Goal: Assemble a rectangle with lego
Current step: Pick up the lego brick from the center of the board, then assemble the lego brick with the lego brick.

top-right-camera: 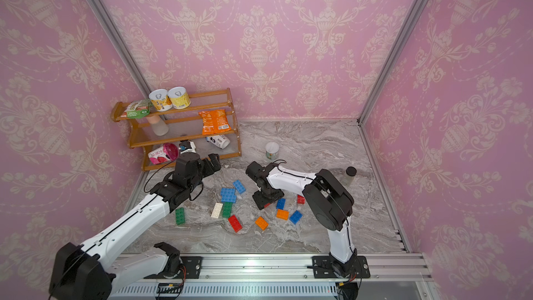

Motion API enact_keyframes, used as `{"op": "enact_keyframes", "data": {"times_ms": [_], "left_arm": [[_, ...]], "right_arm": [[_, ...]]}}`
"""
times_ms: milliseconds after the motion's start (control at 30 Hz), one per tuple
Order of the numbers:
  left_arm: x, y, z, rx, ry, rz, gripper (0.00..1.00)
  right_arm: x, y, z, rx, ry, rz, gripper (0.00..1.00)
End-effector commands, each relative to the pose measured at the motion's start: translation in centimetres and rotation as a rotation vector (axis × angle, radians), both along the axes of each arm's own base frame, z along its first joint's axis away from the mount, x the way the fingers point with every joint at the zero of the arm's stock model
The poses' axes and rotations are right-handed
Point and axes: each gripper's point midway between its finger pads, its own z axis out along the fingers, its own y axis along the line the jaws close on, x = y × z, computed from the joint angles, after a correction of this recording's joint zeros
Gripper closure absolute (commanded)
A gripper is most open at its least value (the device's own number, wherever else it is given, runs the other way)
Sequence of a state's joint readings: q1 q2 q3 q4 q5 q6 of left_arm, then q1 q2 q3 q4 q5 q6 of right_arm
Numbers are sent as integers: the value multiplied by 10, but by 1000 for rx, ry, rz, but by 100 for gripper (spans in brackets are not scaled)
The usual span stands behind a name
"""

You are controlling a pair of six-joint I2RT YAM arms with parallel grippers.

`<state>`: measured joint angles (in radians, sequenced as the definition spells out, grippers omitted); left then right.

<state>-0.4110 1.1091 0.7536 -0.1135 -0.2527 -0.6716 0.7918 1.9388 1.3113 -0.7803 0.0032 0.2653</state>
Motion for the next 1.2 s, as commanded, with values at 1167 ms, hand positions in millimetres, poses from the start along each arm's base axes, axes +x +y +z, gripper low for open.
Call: {"op": "enact_keyframes", "data": {"times_ms": [1167], "left_arm": [[16,-31,-6,-62,26,-99,1]], "right_arm": [[-26,-152,63,-40,-234,-613,63]]}}
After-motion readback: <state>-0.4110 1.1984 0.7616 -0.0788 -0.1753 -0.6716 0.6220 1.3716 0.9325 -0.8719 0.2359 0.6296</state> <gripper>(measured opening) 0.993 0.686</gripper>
